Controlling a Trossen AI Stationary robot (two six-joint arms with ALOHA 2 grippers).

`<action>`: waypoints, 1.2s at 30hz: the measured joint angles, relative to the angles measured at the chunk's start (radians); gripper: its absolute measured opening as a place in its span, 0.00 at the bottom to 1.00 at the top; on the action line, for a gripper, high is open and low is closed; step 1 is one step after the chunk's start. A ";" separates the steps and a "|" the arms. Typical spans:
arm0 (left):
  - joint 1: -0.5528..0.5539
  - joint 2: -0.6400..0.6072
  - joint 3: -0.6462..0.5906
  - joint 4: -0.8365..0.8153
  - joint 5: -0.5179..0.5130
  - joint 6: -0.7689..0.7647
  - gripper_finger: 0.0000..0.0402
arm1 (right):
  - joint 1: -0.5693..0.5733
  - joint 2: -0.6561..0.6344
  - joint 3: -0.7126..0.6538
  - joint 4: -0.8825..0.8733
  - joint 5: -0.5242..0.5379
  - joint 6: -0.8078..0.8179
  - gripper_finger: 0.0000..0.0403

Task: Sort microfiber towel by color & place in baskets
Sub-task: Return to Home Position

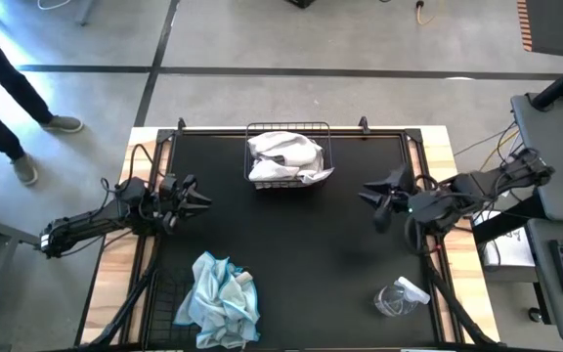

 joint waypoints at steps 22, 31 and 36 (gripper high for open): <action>0.000 0.000 0.000 0.007 0.000 0.000 0.24 | 0.000 -0.410 -0.453 0.429 -0.033 -0.149 0.36; 0.000 0.000 0.000 0.007 0.001 0.000 0.24 | 0.000 -0.580 -0.627 0.552 -0.036 -0.154 0.36; 0.000 0.000 0.000 0.007 0.002 0.017 0.24 | 0.000 -0.663 -0.709 0.612 -0.036 -0.154 0.36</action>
